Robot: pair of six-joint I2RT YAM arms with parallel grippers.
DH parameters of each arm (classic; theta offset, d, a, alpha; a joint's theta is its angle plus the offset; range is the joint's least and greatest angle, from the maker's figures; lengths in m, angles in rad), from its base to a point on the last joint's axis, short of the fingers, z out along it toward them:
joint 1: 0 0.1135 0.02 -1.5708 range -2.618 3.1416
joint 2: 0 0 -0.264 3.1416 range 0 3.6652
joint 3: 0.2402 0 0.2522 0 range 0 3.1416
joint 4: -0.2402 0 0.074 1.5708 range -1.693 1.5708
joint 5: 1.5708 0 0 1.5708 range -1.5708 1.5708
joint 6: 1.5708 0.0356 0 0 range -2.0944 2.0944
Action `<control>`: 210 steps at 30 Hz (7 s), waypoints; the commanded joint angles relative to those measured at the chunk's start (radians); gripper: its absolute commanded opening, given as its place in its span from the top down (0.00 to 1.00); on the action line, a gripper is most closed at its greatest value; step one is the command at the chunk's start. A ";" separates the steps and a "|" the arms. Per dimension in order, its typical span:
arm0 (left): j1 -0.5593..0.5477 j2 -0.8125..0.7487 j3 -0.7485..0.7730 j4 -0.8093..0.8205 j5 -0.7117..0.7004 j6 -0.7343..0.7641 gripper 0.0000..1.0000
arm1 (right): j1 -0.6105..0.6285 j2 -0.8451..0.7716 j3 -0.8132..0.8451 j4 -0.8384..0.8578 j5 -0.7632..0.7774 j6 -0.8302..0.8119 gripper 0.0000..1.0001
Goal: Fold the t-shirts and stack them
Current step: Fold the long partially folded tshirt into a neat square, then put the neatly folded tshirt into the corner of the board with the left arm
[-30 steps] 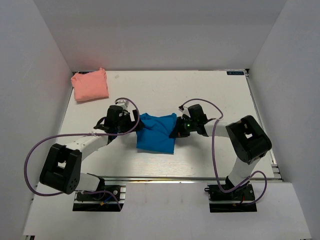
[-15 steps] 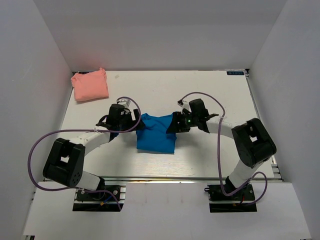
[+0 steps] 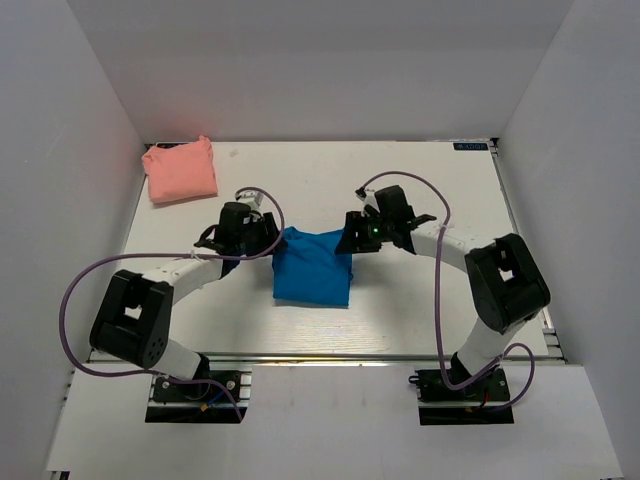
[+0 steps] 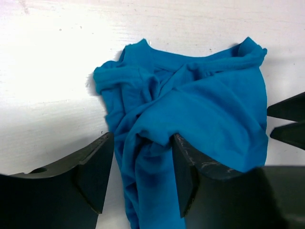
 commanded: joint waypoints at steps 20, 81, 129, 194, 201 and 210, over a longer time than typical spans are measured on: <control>0.011 0.055 0.073 0.012 -0.014 0.025 0.94 | -0.017 0.010 0.076 0.090 0.171 0.018 1.00; -0.062 0.216 0.006 0.187 0.059 0.015 0.52 | -0.066 -0.721 -0.257 -0.042 0.448 0.094 0.10; 0.233 0.509 1.007 -0.285 -0.320 0.976 1.00 | -0.068 -0.655 -0.182 -0.260 0.824 0.021 0.10; 0.615 0.574 1.117 -0.289 -0.539 0.262 0.00 | -0.063 -0.281 0.002 -0.223 0.590 -0.014 0.10; 0.615 0.513 1.113 -0.287 -0.348 0.260 0.00 | -0.065 -0.283 -0.034 -0.189 0.576 -0.012 0.10; 0.615 0.762 1.314 -0.356 -0.051 0.268 0.00 | -0.066 -0.208 0.013 -0.197 0.561 -0.023 0.10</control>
